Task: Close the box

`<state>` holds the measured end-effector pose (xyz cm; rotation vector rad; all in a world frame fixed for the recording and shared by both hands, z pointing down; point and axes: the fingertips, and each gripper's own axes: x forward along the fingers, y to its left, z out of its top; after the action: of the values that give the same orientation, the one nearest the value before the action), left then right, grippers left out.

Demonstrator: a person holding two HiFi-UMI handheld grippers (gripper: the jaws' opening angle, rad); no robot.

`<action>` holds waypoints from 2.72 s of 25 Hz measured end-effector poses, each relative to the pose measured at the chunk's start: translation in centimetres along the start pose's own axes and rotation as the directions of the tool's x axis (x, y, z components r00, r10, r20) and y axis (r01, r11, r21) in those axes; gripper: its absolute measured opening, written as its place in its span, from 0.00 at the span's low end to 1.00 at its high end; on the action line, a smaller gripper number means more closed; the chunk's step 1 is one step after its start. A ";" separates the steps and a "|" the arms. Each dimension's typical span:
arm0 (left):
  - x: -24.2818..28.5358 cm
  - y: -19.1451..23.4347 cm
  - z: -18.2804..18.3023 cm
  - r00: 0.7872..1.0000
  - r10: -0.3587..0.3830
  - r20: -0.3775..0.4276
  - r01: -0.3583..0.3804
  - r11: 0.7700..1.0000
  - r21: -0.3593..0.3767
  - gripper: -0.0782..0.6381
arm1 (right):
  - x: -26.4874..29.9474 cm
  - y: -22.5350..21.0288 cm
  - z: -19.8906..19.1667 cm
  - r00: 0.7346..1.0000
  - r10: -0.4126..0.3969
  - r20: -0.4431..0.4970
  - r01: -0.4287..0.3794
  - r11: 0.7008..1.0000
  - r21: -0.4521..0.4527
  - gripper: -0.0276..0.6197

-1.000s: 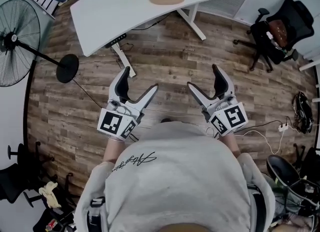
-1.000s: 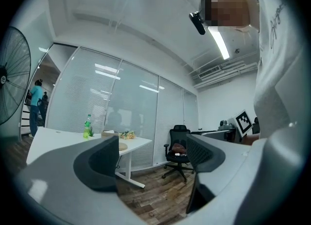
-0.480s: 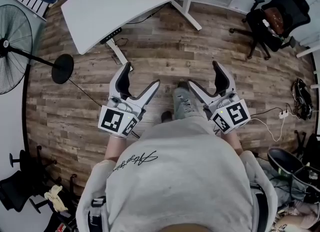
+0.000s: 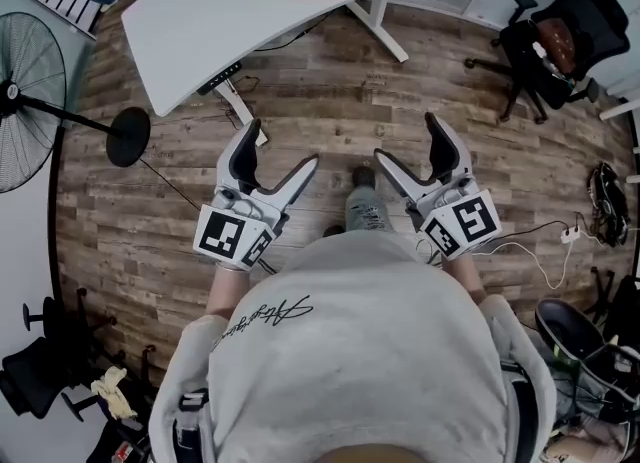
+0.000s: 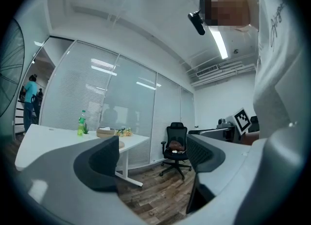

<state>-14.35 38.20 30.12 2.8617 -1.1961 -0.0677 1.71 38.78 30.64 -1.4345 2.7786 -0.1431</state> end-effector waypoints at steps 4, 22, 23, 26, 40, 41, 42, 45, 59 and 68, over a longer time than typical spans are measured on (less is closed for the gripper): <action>2.4 0.8 -0.2 1.000 0.011 -0.008 -0.011 1.000 0.009 0.69 | 1.4 -2.0 -0.5 1.000 0.020 -0.020 -0.020 1.000 0.000 0.70; 15.1 6.9 1.9 0.998 0.062 0.022 -0.063 0.997 0.042 0.69 | 10.3 -14.0 2.6 0.997 0.071 0.009 -0.071 0.997 -0.018 0.70; 15.5 7.1 1.9 0.998 0.068 0.019 -0.068 0.997 0.041 0.69 | 10.7 -14.5 2.7 0.997 0.077 0.008 -0.077 0.997 -0.018 0.70; 17.0 8.0 1.5 0.997 0.082 0.006 -0.082 0.996 0.037 0.69 | 12.0 -15.9 2.7 0.996 0.092 0.004 -0.092 0.996 -0.015 0.70; 24.1 7.6 1.6 0.996 0.088 0.012 -0.089 0.994 0.060 0.68 | 13.2 -22.4 2.7 0.990 0.140 -0.003 -0.140 0.990 -0.007 0.69; 24.3 7.6 1.5 0.996 0.089 0.011 -0.090 0.994 0.060 0.68 | 13.4 -22.7 2.7 0.990 0.143 -0.003 -0.143 0.990 -0.007 0.69; 24.3 7.7 1.4 0.996 0.089 0.008 -0.089 0.994 0.060 0.68 | 13.6 -22.9 2.8 0.989 0.145 -0.001 -0.145 0.989 -0.007 0.69; 24.1 7.8 1.1 0.996 0.083 -0.012 -0.082 0.994 0.066 0.68 | 14.2 -22.8 3.0 0.988 0.151 0.013 -0.151 0.989 -0.003 0.69; 23.0 9.6 1.3 0.993 0.111 -0.025 -0.109 0.991 0.072 0.68 | 15.5 -21.8 3.1 0.985 0.172 0.012 -0.172 0.985 -0.009 0.69; 25.3 8.8 1.7 0.995 0.100 -0.009 -0.099 0.992 0.076 0.68 | 15.0 -22.9 3.0 0.981 0.191 0.008 -0.191 0.981 -0.010 0.69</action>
<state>-2.94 13.94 28.29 2.8553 -1.3656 -0.0019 11.76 13.12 30.11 -1.1569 2.8925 -0.1210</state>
